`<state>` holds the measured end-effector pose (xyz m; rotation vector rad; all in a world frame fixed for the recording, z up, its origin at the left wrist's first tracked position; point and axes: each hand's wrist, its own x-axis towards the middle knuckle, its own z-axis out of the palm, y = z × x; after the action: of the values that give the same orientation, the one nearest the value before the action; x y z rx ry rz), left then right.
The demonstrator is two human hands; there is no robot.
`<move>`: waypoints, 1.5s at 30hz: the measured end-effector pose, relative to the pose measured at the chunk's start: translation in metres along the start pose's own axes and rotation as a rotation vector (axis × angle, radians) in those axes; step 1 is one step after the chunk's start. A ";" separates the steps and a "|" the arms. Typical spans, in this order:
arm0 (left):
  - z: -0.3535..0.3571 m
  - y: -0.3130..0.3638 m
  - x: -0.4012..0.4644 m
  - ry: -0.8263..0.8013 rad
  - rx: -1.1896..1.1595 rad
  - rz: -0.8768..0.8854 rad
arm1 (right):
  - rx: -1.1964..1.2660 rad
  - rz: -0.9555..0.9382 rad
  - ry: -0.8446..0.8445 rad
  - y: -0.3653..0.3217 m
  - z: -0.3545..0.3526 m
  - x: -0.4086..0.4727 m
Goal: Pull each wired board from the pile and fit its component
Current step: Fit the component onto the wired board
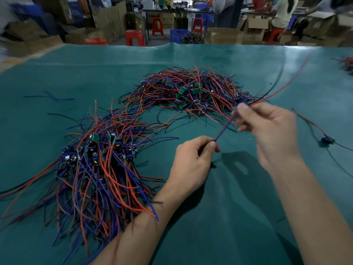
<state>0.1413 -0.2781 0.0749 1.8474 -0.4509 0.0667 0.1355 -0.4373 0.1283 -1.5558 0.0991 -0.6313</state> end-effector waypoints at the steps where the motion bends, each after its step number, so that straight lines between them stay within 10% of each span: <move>1: 0.000 0.001 -0.001 -0.014 -0.002 0.009 | 0.044 -0.014 0.051 -0.010 -0.001 0.003; 6: 0.000 0.002 -0.004 -0.015 0.022 0.006 | 0.198 -0.158 0.063 -0.072 0.030 0.010; 13: 0.000 0.001 -0.004 0.001 -0.009 -0.062 | -0.712 -0.142 -0.790 -0.085 0.118 0.048; 20: -0.002 0.003 -0.002 0.022 0.074 -0.018 | -1.513 0.075 -0.460 0.011 0.076 0.079; 30: 0.002 -0.007 0.003 0.123 -0.006 -0.098 | -0.732 0.177 -0.404 0.002 0.019 0.048; 42: 0.001 -0.005 0.004 0.085 -0.139 -0.188 | -0.325 0.372 -1.099 0.000 -0.009 -0.028; 45: 0.000 -0.007 0.005 0.088 -0.127 -0.171 | -0.335 0.290 -0.911 0.003 -0.008 -0.028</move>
<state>0.1478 -0.2779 0.0701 1.7439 -0.2292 0.0032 0.1097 -0.4328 0.1160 -1.9710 -0.2676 0.3721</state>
